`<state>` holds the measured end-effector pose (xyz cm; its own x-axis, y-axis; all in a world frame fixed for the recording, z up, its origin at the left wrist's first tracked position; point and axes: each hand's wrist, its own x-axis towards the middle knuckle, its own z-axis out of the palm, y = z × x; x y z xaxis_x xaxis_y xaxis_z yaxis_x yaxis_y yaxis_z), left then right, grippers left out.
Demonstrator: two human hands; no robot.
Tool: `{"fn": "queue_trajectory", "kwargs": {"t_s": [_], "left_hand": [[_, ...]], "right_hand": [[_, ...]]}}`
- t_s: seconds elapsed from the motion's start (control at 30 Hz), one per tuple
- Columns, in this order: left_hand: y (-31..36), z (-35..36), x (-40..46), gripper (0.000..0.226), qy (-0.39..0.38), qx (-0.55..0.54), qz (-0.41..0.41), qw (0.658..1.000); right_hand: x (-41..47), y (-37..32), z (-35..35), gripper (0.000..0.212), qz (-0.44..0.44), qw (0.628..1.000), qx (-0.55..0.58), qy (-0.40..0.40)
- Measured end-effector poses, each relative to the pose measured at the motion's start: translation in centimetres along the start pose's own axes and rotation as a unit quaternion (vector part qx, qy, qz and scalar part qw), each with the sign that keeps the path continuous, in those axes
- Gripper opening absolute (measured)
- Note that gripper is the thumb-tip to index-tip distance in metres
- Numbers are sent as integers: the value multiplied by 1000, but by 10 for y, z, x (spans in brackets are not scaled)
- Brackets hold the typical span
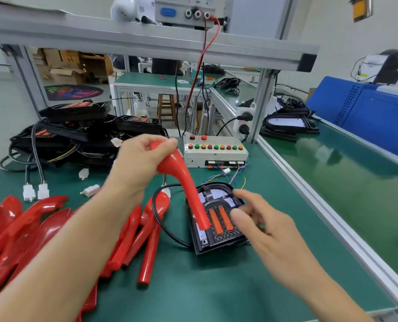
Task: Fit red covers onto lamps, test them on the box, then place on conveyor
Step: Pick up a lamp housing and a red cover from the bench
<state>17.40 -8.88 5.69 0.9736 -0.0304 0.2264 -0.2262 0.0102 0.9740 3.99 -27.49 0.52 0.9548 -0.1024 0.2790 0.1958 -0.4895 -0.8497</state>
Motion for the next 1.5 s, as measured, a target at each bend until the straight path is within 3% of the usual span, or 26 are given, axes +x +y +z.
{"fn": "queue_trajectory", "kwargs": {"t_s": [0.17,0.37,0.5,0.57,0.63,0.7,0.77,0.93,0.97,1.13,1.27,1.37,1.47,1.5], "left_hand": [[-28,51,5,20,-33,-25,-63,997],[-35,74,15,20,-49,-211,-188,958],[-41,79,18,21,-72,-230,-214,947],[-49,76,22,26,-82,-147,-203,965],[-63,65,30,27,-67,76,-153,983],[-78,51,35,21,-51,262,-109,958],[-89,44,39,28,-102,366,-100,920],[-93,59,34,1,-198,483,-111,845],[-96,62,34,5,-198,490,-117,841],[-100,67,35,6,-166,421,-140,880],[-104,69,36,15,-129,195,-233,944],[-96,67,35,20,-111,26,-320,940],[-84,67,34,6,-127,-56,-367,920],[-81,68,34,10,-137,-73,-373,915]], "right_hand": [[12,-5,15,30,-47,996,-68,-32],[15,5,0,39,-46,962,-261,63],[19,8,-6,34,-40,967,-251,25],[22,10,-8,26,-37,965,-258,8],[26,12,-15,21,-13,958,-286,-2],[28,14,-21,20,7,946,-324,-23],[27,15,-23,20,18,932,-357,-54],[27,16,-17,25,40,905,-415,-86],[27,17,-16,25,42,901,-422,-90],[30,25,-17,24,62,905,-410,-90],[32,34,-23,16,45,937,-340,-72],[34,39,-28,13,26,951,-304,-49],[33,40,-28,20,21,966,-257,-33],[32,41,-27,22,14,967,-252,-27]]}}
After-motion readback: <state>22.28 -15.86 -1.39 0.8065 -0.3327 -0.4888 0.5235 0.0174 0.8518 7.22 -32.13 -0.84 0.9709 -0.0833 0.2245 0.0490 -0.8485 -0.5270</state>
